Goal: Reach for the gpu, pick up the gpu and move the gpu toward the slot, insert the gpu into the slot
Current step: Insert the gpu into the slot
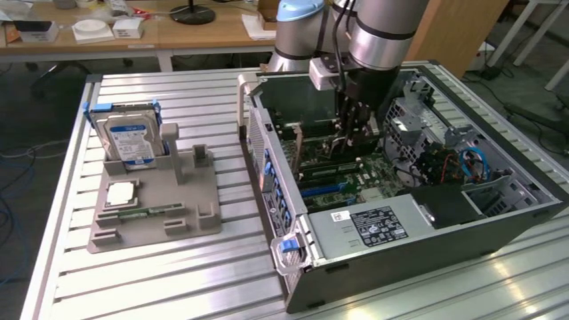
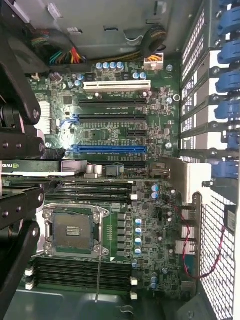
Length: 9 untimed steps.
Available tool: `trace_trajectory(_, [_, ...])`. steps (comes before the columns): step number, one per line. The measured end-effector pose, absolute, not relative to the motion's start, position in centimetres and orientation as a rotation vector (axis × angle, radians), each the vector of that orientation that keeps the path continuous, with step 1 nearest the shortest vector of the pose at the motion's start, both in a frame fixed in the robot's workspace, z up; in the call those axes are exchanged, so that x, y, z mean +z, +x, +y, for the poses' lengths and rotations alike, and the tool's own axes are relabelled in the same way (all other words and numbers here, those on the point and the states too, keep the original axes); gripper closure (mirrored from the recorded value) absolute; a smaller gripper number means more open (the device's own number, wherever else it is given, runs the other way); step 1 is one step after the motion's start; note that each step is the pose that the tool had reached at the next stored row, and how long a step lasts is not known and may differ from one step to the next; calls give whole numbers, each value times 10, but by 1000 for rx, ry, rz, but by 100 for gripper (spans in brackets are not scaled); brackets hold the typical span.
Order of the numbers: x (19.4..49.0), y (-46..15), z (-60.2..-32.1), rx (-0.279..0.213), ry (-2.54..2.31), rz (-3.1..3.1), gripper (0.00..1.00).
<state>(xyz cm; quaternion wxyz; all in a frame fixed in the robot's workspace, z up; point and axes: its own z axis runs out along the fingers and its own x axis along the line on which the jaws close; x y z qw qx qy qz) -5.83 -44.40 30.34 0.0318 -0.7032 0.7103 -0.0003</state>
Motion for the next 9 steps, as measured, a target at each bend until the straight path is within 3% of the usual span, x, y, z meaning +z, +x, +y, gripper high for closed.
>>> trace_trajectory(9, [297, -67, -445, -1, -2166, 2188, 73])
